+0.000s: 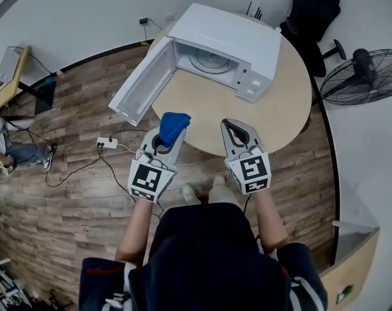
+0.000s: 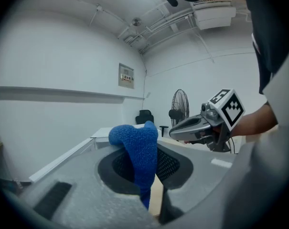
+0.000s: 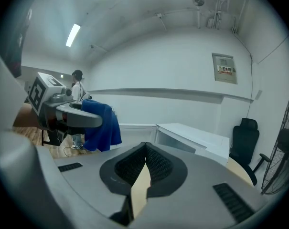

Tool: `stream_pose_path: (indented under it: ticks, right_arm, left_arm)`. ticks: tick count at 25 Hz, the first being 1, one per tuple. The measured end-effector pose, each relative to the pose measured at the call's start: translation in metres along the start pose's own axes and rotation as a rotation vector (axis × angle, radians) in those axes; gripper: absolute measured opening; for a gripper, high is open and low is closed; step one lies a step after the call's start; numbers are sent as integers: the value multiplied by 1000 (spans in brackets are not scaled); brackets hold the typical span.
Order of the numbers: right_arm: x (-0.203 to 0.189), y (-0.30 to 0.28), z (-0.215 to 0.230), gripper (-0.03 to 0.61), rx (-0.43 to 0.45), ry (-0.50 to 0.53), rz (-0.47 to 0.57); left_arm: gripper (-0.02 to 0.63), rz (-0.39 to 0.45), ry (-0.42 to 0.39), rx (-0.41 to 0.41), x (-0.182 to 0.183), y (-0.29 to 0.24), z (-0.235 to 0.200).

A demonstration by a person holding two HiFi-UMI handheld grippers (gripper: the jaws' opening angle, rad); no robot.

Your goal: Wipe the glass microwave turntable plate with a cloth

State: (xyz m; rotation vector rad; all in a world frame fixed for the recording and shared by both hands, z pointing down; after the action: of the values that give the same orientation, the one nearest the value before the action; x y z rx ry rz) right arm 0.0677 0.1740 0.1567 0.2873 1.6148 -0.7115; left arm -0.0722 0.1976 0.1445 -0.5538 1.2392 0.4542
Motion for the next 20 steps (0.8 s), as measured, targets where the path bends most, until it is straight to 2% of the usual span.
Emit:
stream_pose_path:
  ticks: [5, 10, 20]
  right_arm:
    - [-12, -19, 34, 9, 22, -10, -33]
    - [-10, -46, 69, 9, 83, -44, -35]
    - [-17, -97, 121, 9, 207, -29, -77]
  left_arm:
    - [54, -41, 9, -9, -8, -39, 2]
    - [54, -90, 9, 24, -13, -75, 2]
    - [54, -151, 44, 112, -25, -135, -10]
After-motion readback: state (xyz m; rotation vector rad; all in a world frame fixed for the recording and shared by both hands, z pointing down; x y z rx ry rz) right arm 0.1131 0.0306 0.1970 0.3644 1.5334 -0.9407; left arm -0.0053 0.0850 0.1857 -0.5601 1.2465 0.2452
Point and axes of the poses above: the fingertips, and each gripper's own axes: y backward along the fingers, z to its right, x out of its top, the point moved 3 cm from there along y, backward along the fingers, and after that the axes turned 8 degrees about -y, right-handed, at the moved point
